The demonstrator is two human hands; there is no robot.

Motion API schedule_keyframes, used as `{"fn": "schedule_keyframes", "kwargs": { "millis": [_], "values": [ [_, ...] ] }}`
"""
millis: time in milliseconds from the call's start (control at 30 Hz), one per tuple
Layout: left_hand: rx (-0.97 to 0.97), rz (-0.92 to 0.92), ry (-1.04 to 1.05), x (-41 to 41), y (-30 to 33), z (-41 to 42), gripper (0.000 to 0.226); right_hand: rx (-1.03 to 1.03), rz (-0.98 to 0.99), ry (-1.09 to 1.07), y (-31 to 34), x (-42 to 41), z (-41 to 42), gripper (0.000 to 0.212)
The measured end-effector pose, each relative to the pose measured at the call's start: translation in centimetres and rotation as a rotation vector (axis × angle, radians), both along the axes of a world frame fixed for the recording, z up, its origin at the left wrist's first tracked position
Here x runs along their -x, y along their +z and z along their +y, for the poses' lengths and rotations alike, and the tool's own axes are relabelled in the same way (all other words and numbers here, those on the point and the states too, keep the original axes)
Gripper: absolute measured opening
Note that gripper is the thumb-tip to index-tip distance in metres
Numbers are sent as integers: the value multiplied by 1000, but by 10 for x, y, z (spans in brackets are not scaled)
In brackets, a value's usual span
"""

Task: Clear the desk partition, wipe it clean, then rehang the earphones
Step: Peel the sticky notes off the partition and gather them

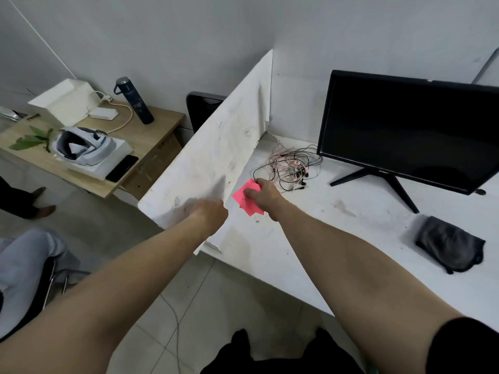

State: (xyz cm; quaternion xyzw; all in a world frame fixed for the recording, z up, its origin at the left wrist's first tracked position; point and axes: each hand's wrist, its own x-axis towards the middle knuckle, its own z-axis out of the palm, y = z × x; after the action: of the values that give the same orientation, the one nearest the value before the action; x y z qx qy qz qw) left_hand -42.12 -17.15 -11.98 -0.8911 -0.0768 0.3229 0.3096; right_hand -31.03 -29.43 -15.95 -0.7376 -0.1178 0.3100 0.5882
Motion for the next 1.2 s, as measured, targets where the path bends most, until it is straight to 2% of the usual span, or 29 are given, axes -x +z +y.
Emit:
{"fn": "schedule_keyframes", "kwargs": {
  "millis": [67,233,433,900,1100,1200],
  "values": [
    [-3,-1,-24,-2,-4,0,28,7,-1,-6,-3,2,-1,20],
    [39,-14,29,-7,-13,7,32,6,4,-24,-6,2,-2,20],
    [19,58,23,-10,-18,9,31,-21,20,-49,-4,0,-1,14],
    [-39,121,-48,-9,3,-1,30,-21,19,-57,-6,1,-1,20],
    [65,72,-60,-13,23,-16,13,-21,23,-54,-4,1,-4,20],
    [156,29,-30,-21,35,-26,21,-32,17,-59,0,-2,-8,17]
  ]
}}
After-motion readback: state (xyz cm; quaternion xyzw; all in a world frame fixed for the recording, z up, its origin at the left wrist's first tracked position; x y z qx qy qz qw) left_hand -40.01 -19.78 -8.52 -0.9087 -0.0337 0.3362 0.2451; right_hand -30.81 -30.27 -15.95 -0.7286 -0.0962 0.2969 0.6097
